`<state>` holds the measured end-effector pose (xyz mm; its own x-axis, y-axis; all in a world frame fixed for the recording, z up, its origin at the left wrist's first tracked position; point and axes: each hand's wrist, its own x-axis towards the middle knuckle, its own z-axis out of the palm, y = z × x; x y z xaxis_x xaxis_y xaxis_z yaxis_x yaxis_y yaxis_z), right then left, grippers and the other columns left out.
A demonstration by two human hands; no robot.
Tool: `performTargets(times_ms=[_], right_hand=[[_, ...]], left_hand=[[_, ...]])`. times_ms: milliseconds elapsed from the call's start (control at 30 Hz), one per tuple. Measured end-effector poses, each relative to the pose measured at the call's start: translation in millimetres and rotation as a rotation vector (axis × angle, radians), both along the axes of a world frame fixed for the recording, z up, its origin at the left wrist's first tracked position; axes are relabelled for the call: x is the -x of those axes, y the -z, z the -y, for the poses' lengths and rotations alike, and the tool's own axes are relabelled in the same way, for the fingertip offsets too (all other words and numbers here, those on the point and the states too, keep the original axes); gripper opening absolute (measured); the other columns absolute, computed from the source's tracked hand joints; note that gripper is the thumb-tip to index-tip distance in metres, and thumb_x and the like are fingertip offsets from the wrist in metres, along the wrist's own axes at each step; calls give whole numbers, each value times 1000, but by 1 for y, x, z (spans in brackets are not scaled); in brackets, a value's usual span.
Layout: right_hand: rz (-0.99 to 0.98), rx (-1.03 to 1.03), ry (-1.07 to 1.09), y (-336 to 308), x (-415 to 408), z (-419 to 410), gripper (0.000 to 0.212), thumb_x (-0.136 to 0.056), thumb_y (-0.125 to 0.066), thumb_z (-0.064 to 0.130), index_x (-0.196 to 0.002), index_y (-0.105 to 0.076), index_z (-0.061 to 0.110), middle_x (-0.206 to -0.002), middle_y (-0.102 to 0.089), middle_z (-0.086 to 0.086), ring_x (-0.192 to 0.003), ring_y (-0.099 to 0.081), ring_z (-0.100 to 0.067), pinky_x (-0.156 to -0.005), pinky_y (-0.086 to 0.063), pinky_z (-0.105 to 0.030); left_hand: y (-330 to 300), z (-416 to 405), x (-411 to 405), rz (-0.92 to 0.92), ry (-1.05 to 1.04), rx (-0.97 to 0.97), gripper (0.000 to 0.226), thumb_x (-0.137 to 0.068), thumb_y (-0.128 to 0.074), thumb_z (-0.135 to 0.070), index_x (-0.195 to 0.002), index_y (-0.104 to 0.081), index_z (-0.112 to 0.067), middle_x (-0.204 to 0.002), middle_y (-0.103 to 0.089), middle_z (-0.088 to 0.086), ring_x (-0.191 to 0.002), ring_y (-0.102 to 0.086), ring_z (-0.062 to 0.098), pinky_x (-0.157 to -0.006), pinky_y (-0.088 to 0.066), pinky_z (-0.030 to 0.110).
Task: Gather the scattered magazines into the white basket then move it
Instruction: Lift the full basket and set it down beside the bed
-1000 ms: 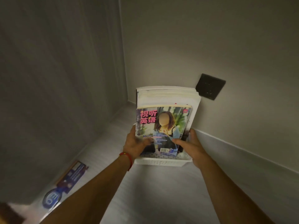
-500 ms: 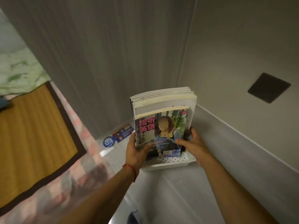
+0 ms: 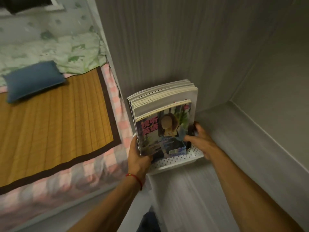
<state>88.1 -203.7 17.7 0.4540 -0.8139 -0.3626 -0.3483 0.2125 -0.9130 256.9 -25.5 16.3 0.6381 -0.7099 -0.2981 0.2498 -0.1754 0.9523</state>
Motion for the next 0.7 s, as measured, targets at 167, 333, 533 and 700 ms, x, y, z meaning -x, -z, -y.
performTargets(times_ms=[167,333,533,700], right_hand=[[-20,23,-46,3,-21,25,67,-75,-81,13,-127,-50,40,-99,-61,33,-91,-55,15,-68,-44,-12],[-19,69,-57,4,-36,44,65,-75,-78,6,-127,-55,38,-105,-66,30,-100,-57,14,-63,-50,-5],[-18,115,-75,7,-47,64,65,-78,-72,-4,-131,-50,25,-117,-64,14,-110,-58,0,-67,-51,-10],[-87,151,-160,6,-50,67,63,-78,-71,15,-129,-41,35,-119,-58,14,-113,-54,-8,-88,-44,-22]], left_hand=[[1,16,-10,-26,-71,48,84,-75,-60,22,-136,-48,-35,-125,-59,-8,-117,-59,13,-85,-62,43],[8,25,-18,-131,-151,10,100,-80,-51,24,-148,-26,-45,-152,-39,5,-136,-46,30,-97,-52,61],[11,39,-22,-116,-167,18,74,-87,-59,11,-133,-43,-44,-124,-57,-7,-119,-59,23,-89,-59,53],[19,37,-24,-159,-158,40,67,-92,-52,4,-142,-41,-39,-138,-54,9,-121,-59,28,-91,-58,53]])
